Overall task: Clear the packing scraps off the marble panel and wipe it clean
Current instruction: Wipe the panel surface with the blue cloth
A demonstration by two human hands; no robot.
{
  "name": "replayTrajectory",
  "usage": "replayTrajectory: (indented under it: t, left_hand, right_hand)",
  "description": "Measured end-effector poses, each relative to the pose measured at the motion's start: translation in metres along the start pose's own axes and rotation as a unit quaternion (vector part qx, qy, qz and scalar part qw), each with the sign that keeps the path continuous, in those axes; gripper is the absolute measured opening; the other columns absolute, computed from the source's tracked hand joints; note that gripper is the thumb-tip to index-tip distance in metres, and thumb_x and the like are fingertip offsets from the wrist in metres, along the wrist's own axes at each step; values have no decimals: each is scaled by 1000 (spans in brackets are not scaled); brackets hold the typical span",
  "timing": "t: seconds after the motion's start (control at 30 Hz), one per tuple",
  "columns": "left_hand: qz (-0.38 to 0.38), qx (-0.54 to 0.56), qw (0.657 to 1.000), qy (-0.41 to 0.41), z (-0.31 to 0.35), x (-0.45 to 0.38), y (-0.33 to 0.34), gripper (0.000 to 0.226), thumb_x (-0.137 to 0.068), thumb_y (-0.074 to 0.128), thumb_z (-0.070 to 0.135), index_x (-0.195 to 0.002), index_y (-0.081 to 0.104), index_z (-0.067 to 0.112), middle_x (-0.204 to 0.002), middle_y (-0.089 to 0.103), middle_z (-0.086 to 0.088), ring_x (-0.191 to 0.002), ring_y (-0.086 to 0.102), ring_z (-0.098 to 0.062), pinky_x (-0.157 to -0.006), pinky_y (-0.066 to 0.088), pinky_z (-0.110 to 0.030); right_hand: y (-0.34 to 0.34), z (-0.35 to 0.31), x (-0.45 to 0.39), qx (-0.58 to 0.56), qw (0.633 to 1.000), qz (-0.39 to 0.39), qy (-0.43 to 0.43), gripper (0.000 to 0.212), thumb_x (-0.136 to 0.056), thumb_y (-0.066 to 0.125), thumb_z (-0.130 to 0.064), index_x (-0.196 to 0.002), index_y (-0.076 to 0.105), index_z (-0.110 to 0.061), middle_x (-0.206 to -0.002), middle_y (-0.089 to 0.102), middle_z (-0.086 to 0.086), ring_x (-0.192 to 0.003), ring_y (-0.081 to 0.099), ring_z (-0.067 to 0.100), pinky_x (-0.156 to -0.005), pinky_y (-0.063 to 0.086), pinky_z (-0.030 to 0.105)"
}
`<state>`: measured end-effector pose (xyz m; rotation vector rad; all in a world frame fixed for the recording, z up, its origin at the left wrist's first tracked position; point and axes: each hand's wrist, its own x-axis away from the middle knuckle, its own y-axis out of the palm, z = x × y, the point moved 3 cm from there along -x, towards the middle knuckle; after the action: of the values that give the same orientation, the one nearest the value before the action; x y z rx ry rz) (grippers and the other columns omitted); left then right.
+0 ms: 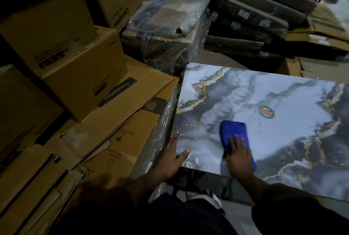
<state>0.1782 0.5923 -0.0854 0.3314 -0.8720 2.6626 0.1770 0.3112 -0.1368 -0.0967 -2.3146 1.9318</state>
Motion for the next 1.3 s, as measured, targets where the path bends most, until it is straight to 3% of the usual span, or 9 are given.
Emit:
replayTrajectory:
  t: [0.13, 0.23, 0.33, 0.4, 0.53, 0.67, 0.97, 1.17, 1.3]
  left_hand:
    - [3, -12, 1000, 4, 4, -2, 2, 77, -103, 49, 49, -163, 16, 14, -171, 11, -1, -157, 12, -15, -121, 11, -24]
    - [13, -1, 1000, 9, 11, -8, 5, 75, -104, 50, 47, -163, 17, 13, -171, 14, -4, -156, 13, -16, -125, 13, -28]
    - [16, -11, 1000, 3, 13, -16, 7, 76, -104, 47, 50, -163, 15, 15, -171, 13, -2, -157, 13, -16, -127, 16, -34]
    - [11, -30, 999, 15, 14, -21, 9, 77, -103, 48, 52, -163, 18, 14, -170, 16, -4, -156, 15, -17, -127, 16, -35]
    - [0, -24, 999, 23, 17, -32, 10, 76, -102, 48, 54, -162, 21, 18, -170, 15, 1, -156, 13, -15, -124, 13, -26]
    - [4, -2, 1000, 22, 25, -53, 6, 71, -104, 47, 50, -162, 19, 21, -170, 12, 4, -156, 13, -14, -124, 14, -27]
    - [17, -25, 1000, 8, 38, -109, 8, 71, -103, 52, 44, -161, 21, 17, -170, 17, 0, -155, 17, -14, -124, 17, -28]
    - [0, -28, 1000, -13, 34, -126, 4, 75, -101, 49, 53, -162, 21, 21, -170, 16, 4, -155, 16, -13, -126, 19, -36]
    - [21, -19, 1000, -3, 40, -139, 8, 78, -101, 52, 52, -162, 18, 19, -170, 16, 2, -156, 16, -13, -127, 19, -37]
  right_hand:
    - [8, -60, 11, -19, 996, 0, 86, 64, -77, 72, -29, -134, 62, -2, -143, 55, 26, -131, 53, 46, -96, 45, 69]
    - [12, -123, 31, -24, 991, -71, -109, 68, -74, 73, -33, -137, 63, -9, -147, 54, 18, -135, 52, 39, -97, 49, 66]
    - [6, -124, 33, -20, 953, -102, -286, 68, -91, 46, -41, -156, 39, -20, -165, 26, 7, -154, 16, 29, -122, 16, 53]
    - [3, -91, 22, 33, 947, -74, -310, 70, -90, 47, -50, -155, 39, -26, -164, 33, 4, -152, 27, 26, -120, 26, 47]
    - [-12, 2, -18, 6, 993, -36, -110, 68, -89, 44, -55, -141, 59, -15, -149, 53, 14, -132, 55, 42, -95, 52, 53]
    - [-10, 0, -48, -15, 998, 22, 57, 77, -87, 36, -54, -134, 61, 1, -142, 53, 30, -129, 51, 53, -96, 49, 65]
    - [8, -64, -49, -16, 960, 29, -278, 61, -97, 51, -39, -153, 42, -16, -162, 35, 8, -152, 30, 27, -118, 24, 46]
    - [-11, 43, -122, -27, 998, 53, 26, 66, -98, 31, -43, -144, 53, -2, -152, 46, 24, -137, 47, 45, -106, 41, 62]
    - [-10, -22, -150, -52, 998, 29, 1, 74, -90, 35, -48, -146, 50, -2, -155, 40, 25, -145, 37, 44, -113, 33, 64]
